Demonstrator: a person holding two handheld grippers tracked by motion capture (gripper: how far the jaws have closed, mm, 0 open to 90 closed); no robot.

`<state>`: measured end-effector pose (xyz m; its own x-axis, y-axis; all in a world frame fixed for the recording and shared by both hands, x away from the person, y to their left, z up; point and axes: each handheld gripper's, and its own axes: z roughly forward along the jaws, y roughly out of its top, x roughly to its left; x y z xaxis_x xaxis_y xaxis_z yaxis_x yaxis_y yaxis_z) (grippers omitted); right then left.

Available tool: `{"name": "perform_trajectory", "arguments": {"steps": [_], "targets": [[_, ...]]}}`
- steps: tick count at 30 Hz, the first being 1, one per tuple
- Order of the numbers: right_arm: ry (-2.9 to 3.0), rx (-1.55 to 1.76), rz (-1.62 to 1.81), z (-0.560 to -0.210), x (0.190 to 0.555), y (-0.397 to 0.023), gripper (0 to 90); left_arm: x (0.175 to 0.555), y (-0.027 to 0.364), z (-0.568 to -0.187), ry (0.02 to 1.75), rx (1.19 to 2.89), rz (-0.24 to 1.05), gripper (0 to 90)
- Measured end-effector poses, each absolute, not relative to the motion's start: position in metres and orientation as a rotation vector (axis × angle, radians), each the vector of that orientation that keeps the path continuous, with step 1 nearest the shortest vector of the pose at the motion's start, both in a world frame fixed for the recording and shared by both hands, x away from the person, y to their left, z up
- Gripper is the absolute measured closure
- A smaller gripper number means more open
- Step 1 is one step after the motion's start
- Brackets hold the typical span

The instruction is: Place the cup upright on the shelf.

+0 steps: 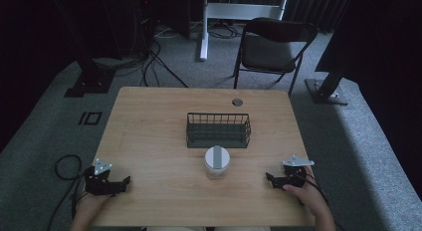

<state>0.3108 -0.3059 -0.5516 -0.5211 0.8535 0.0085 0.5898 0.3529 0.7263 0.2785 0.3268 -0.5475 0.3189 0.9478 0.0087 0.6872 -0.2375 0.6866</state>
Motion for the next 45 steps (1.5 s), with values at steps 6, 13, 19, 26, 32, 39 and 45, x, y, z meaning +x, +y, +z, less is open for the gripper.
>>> {"name": "perform_trajectory", "arguments": {"steps": [6,13,19,26,32,39,45], "targets": [[2.244,1.273,0.972,-0.5516,0.3107,-0.3052,10.8,0.2785,0.3267,-0.5476,1.438,2.008,0.582,0.6],[2.244,1.274,0.971,-0.5515,0.3108,-0.3052,10.8,0.2786,0.3268,-0.5475,1.438,2.008,0.581,0.6],[2.244,1.273,0.971,-0.5516,0.3108,-0.3052,10.8,0.2786,0.3269,-0.5475,1.441,2.007,0.583,0.6],[2.243,1.274,0.972,-0.5517,0.3106,-0.3052,10.8,0.2785,0.3270,-0.5476,1.442,2.006,0.584,0.6],[2.232,1.285,0.968,-0.5516,0.3109,-0.3038,10.9,0.2785,0.3270,-0.5476,1.443,2.006,0.584,0.6],[2.220,1.300,0.970,-0.5514,0.3118,-0.3012,10.9,0.2785,0.3268,-0.5476,1.443,2.003,0.584,0.6],[2.228,1.286,1.025,-0.5502,0.3094,-0.3002,11.0,0.2786,0.3268,-0.5476,1.443,2.003,0.584,0.6]]}}
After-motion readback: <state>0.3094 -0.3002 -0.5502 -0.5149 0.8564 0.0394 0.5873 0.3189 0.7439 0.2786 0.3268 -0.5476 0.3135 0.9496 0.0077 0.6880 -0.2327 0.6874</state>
